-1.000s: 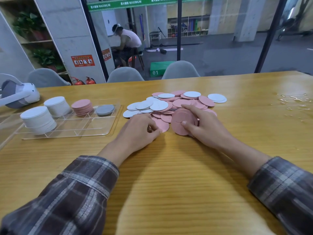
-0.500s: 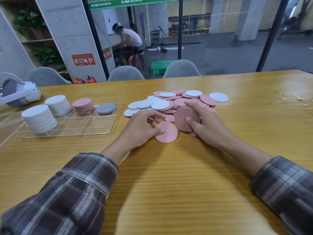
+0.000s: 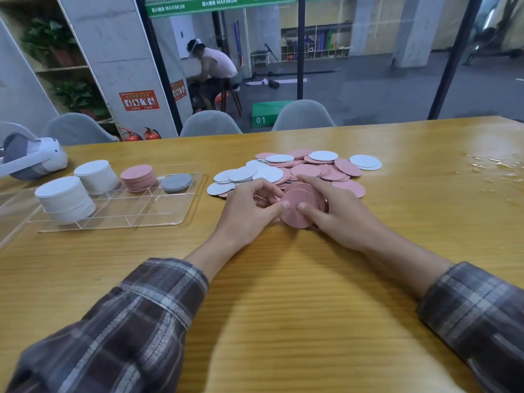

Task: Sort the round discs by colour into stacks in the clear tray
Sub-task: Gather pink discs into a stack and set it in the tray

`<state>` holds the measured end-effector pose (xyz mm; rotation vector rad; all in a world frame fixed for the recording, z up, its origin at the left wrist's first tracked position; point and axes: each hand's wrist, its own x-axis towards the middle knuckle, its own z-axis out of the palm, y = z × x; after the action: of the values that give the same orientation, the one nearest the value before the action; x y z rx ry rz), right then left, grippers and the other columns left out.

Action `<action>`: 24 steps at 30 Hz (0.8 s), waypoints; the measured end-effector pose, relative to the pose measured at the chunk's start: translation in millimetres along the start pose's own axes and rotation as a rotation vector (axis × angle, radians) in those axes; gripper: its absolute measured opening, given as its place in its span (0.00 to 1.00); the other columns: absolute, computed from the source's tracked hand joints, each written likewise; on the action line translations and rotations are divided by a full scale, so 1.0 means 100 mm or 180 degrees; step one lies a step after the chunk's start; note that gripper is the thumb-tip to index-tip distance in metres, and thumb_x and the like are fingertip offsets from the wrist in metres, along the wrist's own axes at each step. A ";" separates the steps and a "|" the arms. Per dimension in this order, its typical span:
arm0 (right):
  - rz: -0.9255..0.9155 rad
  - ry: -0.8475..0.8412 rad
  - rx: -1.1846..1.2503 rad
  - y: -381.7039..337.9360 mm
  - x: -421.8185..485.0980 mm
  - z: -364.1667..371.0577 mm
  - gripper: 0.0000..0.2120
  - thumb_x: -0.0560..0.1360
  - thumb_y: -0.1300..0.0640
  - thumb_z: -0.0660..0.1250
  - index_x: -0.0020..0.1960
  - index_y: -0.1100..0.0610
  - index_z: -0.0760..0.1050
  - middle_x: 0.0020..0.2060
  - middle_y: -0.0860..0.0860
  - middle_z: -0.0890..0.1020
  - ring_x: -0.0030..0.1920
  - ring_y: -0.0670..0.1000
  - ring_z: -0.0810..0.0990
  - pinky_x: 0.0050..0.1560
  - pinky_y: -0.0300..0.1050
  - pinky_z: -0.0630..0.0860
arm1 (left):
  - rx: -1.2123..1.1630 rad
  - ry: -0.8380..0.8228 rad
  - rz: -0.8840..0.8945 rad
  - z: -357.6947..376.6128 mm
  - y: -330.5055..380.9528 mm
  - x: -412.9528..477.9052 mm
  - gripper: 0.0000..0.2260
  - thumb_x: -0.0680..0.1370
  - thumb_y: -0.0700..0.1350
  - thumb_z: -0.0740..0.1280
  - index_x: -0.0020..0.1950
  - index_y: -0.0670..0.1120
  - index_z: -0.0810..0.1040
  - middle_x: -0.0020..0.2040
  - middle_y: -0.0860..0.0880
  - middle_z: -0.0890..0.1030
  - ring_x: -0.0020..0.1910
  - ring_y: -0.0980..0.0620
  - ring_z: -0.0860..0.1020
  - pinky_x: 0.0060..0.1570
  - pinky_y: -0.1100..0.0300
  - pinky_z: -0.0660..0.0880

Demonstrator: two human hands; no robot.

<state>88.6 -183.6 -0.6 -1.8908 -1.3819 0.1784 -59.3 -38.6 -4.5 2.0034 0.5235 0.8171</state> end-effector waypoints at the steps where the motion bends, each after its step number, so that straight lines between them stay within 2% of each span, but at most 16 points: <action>1: -0.0033 0.0011 -0.0049 0.00 0.00 0.00 0.27 0.81 0.51 0.67 0.78 0.45 0.65 0.64 0.45 0.81 0.60 0.48 0.78 0.62 0.44 0.72 | 0.0037 -0.0004 0.0047 0.00 0.00 0.00 0.07 0.74 0.40 0.79 0.48 0.44 0.84 0.40 0.47 0.84 0.36 0.52 0.83 0.44 0.49 0.85; 3: -0.0042 0.0051 -0.0075 0.01 0.00 0.01 0.27 0.80 0.52 0.68 0.78 0.45 0.66 0.64 0.45 0.81 0.63 0.48 0.77 0.60 0.42 0.71 | 0.0378 0.0025 0.0283 -0.03 -0.05 0.02 0.07 0.74 0.44 0.79 0.48 0.47 0.84 0.41 0.50 0.85 0.40 0.54 0.83 0.47 0.58 0.83; 5: -0.0005 0.0135 -0.0111 0.03 0.01 0.01 0.27 0.80 0.52 0.68 0.77 0.46 0.66 0.62 0.45 0.81 0.61 0.47 0.77 0.56 0.38 0.69 | 0.0780 0.0020 0.0468 -0.07 -0.11 0.04 0.06 0.74 0.46 0.79 0.48 0.48 0.84 0.44 0.53 0.85 0.43 0.57 0.82 0.46 0.65 0.77; 9: 0.0188 0.0299 -0.0014 0.08 0.04 -0.06 0.26 0.80 0.53 0.68 0.77 0.46 0.67 0.60 0.47 0.82 0.55 0.51 0.82 0.61 0.45 0.74 | 0.1373 -0.0188 0.0534 -0.12 -0.23 0.08 0.08 0.76 0.48 0.77 0.54 0.50 0.85 0.50 0.54 0.81 0.46 0.60 0.79 0.48 0.67 0.73; 10: 0.0223 0.0317 -0.0046 0.09 0.05 -0.09 0.26 0.80 0.53 0.68 0.77 0.46 0.67 0.60 0.46 0.81 0.56 0.49 0.80 0.60 0.43 0.72 | 0.1438 -0.0239 0.0537 -0.12 -0.25 0.09 0.09 0.76 0.49 0.77 0.55 0.51 0.85 0.51 0.55 0.81 0.47 0.61 0.79 0.48 0.68 0.72; 12: 0.0250 0.0363 -0.0174 0.12 0.06 -0.14 0.26 0.80 0.53 0.68 0.77 0.47 0.68 0.61 0.46 0.80 0.59 0.47 0.76 0.55 0.38 0.67 | 0.1533 -0.0309 0.0582 -0.09 -0.27 0.13 0.10 0.77 0.51 0.76 0.57 0.52 0.85 0.52 0.55 0.80 0.47 0.60 0.78 0.49 0.65 0.72; 15: 0.0245 0.0431 -0.0256 0.13 0.06 -0.18 0.26 0.80 0.54 0.68 0.76 0.48 0.69 0.62 0.47 0.80 0.63 0.50 0.75 0.55 0.38 0.65 | 0.1599 -0.0337 0.0612 -0.03 -0.26 0.19 0.12 0.77 0.51 0.76 0.60 0.52 0.85 0.54 0.55 0.80 0.47 0.56 0.79 0.52 0.57 0.76; 19: 0.0263 0.0473 -0.0265 0.15 0.07 -0.19 0.26 0.80 0.54 0.69 0.76 0.49 0.69 0.55 0.44 0.78 0.55 0.44 0.72 0.51 0.36 0.64 | 0.1756 -0.0325 0.0622 0.02 -0.23 0.27 0.11 0.79 0.52 0.73 0.59 0.50 0.86 0.55 0.56 0.80 0.49 0.54 0.78 0.52 0.51 0.78; 24: 0.0272 0.0478 -0.0304 0.18 0.07 -0.21 0.25 0.80 0.54 0.68 0.76 0.49 0.69 0.53 0.43 0.77 0.53 0.44 0.71 0.48 0.36 0.63 | 0.2042 -0.0449 0.0772 0.03 -0.17 0.29 0.10 0.80 0.53 0.72 0.54 0.50 0.88 0.51 0.54 0.82 0.51 0.52 0.79 0.50 0.49 0.77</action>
<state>115.7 -190.3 4.8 -2.0004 -1.2291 0.0120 -37.3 -12.9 -10.3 2.7350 0.5071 0.6940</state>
